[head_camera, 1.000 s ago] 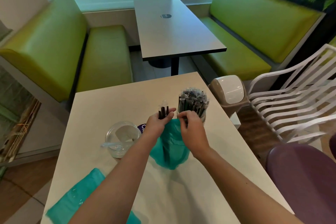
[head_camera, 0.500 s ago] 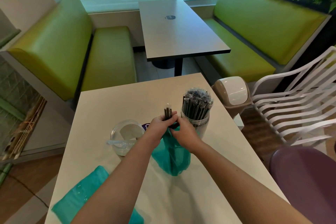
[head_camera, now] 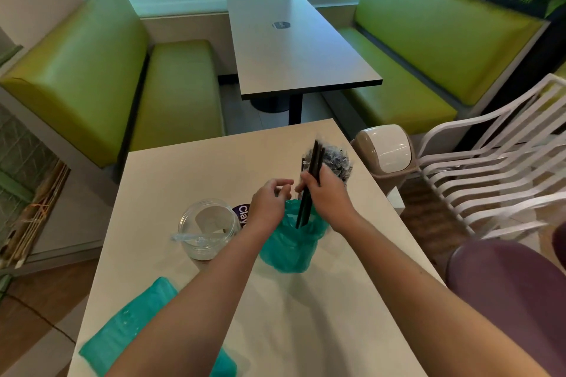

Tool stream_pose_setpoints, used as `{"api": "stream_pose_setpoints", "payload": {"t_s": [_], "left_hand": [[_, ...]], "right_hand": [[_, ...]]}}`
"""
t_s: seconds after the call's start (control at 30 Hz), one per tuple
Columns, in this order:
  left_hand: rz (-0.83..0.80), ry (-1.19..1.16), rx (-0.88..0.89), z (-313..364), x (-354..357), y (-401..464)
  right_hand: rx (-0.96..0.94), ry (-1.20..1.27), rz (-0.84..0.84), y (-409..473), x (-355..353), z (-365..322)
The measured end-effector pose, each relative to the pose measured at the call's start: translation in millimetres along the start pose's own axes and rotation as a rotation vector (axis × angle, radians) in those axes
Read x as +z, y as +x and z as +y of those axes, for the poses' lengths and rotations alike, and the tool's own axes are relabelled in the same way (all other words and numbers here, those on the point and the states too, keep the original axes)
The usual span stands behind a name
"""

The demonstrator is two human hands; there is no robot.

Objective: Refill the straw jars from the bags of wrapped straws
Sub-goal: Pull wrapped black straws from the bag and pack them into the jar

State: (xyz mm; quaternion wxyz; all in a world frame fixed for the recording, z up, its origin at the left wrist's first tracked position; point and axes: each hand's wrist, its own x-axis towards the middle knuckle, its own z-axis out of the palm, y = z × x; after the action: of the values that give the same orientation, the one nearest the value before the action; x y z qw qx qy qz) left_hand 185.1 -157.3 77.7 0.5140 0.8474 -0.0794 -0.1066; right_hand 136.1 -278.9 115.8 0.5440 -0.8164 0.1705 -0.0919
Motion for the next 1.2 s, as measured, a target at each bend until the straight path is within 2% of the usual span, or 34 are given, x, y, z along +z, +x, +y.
{"api": "stream_pose_setpoints", "payload": {"t_s": [0.13, 0.27, 0.57, 0.67, 0.93, 1.1, 1.2], "left_hand": [[-0.069, 0.174, -0.018, 9, 14, 9], [-0.072, 0.265, -0.055, 11, 29, 14], [-0.02, 0.322, -0.063, 7, 41, 21], [-0.018, 0.327, -0.074, 7, 40, 24], [-0.018, 0.351, -0.066, 6, 40, 27], [-0.03, 0.355, -0.083, 8, 38, 27], [-0.032, 0.35, -0.09, 8, 38, 27]], "right_hand": [[-0.118, 0.003, 0.111, 9, -29, -26], [-0.239, -0.159, 0.186, 17, -53, -45], [-0.422, -0.292, 0.146, 17, -61, -47], [-0.412, -0.213, 0.088, 16, -57, -38], [-0.428, -0.241, 0.158, 21, -59, -37], [-0.181, -0.411, 0.044, 25, -50, -6], [-0.156, -0.544, 0.109, 24, -46, 0]]}}
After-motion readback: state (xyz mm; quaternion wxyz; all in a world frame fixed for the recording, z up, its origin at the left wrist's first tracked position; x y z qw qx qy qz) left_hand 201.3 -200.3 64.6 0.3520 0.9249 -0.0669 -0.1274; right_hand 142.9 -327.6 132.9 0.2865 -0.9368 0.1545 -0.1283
